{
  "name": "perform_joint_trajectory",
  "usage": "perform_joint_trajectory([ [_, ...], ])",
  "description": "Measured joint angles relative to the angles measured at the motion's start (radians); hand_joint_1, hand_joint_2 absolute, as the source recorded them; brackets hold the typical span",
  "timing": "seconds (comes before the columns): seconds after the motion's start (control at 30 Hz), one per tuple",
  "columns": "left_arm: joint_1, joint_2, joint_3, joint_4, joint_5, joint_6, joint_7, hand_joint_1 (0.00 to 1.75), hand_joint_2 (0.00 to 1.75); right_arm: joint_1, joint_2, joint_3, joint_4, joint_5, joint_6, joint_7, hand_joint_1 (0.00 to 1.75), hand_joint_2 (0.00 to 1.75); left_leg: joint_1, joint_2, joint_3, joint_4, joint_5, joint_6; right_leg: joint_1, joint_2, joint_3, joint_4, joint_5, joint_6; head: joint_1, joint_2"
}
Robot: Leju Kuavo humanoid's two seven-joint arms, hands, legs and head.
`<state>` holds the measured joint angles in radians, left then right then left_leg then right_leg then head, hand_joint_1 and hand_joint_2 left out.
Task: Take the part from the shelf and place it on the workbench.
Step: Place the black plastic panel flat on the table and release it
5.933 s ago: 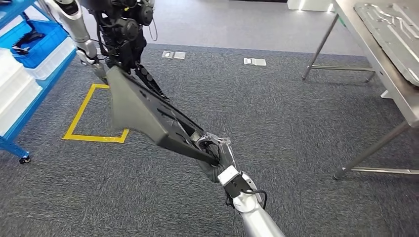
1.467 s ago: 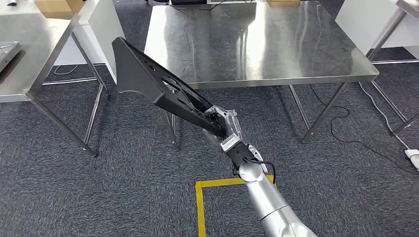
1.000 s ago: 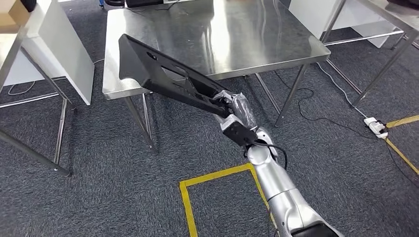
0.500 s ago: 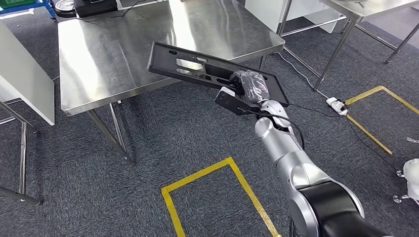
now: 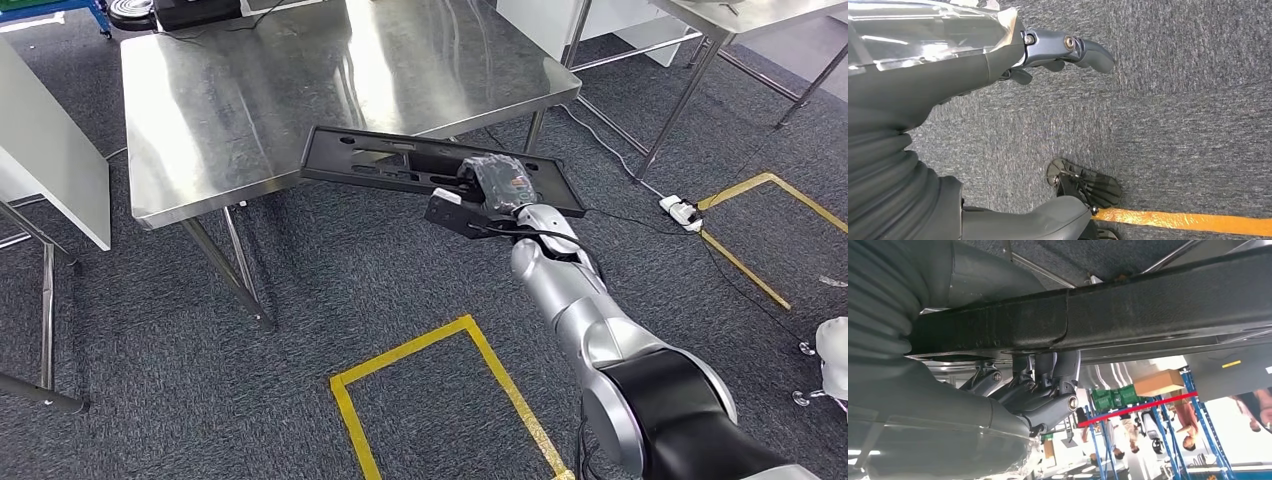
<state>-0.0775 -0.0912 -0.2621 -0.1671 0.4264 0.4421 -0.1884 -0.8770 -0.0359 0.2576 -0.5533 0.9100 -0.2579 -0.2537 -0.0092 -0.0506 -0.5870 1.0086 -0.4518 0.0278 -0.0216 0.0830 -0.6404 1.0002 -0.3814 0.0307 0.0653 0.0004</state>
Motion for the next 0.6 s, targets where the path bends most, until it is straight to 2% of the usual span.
perform_joint_trajectory([
  [0.1,0.000,0.000,0.000,0.000,0.001,0.000,-0.001,0.00,1.75,-0.003,0.005,0.002,0.009,0.001,0.000,0.000,1.75,1.75,-0.001,0.000,-0.001,0.003,-0.001,0.002,-0.004,0.001,-0.001,-0.002,0.001,0.002,0.000,0.000],
  [0.17,-0.001,0.001,0.000,0.000,0.001,0.000,-0.001,0.00,1.75,-0.005,0.007,0.003,0.014,0.002,0.000,-0.001,1.75,1.75,-0.003,0.003,0.000,0.002,-0.001,0.013,-0.008,0.004,0.001,-0.011,0.006,0.012,0.000,0.000],
  [0.2,-0.001,0.001,0.000,0.000,0.002,0.000,-0.001,0.00,1.75,-0.007,0.007,0.003,0.016,0.004,0.000,-0.001,1.75,1.75,0.002,0.007,0.007,-0.010,0.004,0.021,-0.009,0.003,0.001,-0.014,0.008,0.017,0.000,0.000],
  [0.23,-0.002,0.000,0.000,0.000,0.003,0.000,-0.002,0.00,1.75,-0.011,0.007,0.004,0.018,0.006,0.000,-0.001,1.75,1.75,0.006,0.012,0.018,-0.029,0.012,0.030,-0.004,-0.007,-0.003,-0.008,0.005,0.018,0.000,0.000],
  [0.27,-0.003,-0.001,0.000,0.000,0.004,0.000,-0.002,0.00,1.75,-0.015,0.008,0.004,0.020,0.009,0.001,-0.001,1.75,1.75,0.011,0.019,0.030,-0.047,0.020,0.036,0.000,-0.022,-0.014,0.014,-0.006,0.016,0.001,0.000],
  [0.33,-0.004,-0.002,0.000,0.000,0.007,0.000,-0.002,0.00,1.75,-0.026,0.012,0.008,0.026,0.019,0.001,0.003,1.75,1.75,0.016,0.031,0.044,-0.067,0.027,0.042,0.003,-0.056,-0.064,0.118,-0.051,0.008,0.005,0.000],
  [0.4,-0.004,-0.002,0.000,0.000,0.010,0.001,-0.001,0.00,1.75,-0.033,0.016,0.014,0.037,0.042,0.006,0.022,1.75,1.75,0.020,0.042,0.046,-0.066,0.023,0.036,-0.005,-0.069,-0.121,0.233,-0.090,0.013,0.007,0.000],
  [0.43,-0.003,-0.003,0.000,0.000,0.012,0.001,-0.001,0.00,1.75,-0.035,0.016,0.017,0.044,0.058,0.009,0.036,1.75,1.75,0.023,0.046,0.047,-0.064,0.020,0.031,-0.011,-0.072,-0.129,0.248,-0.090,0.021,0.007,0.000],
  [0.47,-0.003,-0.003,0.000,0.000,0.013,0.002,0.000,0.00,1.75,-0.037,0.017,0.019,0.050,0.073,0.015,0.051,1.75,1.75,0.028,0.047,0.047,-0.059,0.015,0.024,-0.018,-0.075,-0.116,0.224,-0.078,0.033,0.007,0.000],
  [0.53,-0.003,-0.003,0.000,0.000,0.014,0.003,0.002,0.00,1.75,-0.048,0.017,0.021,0.061,0.095,0.024,0.074,1.75,1.75,0.038,0.050,0.045,-0.039,-0.002,0.001,-0.029,-0.085,-0.047,0.097,-0.034,0.060,0.007,0.000],
  [0.57,-0.004,-0.002,0.000,0.000,0.014,0.003,0.003,0.00,1.75,-0.057,0.019,0.022,0.065,0.100,0.027,0.078,1.75,1.75,0.040,0.051,0.041,-0.025,-0.014,-0.011,-0.031,-0.086,-0.017,0.044,-0.022,0.065,0.008,0.000],
  [0.6,-0.005,-0.001,0.000,0.001,0.014,0.003,0.004,0.00,1.75,-0.065,0.021,0.023,0.069,0.102,0.029,0.081,1.75,1.75,0.040,0.053,0.036,-0.014,-0.024,-0.020,-0.030,-0.086,0.000,0.017,-0.020,0.061,0.008,0.000],
])
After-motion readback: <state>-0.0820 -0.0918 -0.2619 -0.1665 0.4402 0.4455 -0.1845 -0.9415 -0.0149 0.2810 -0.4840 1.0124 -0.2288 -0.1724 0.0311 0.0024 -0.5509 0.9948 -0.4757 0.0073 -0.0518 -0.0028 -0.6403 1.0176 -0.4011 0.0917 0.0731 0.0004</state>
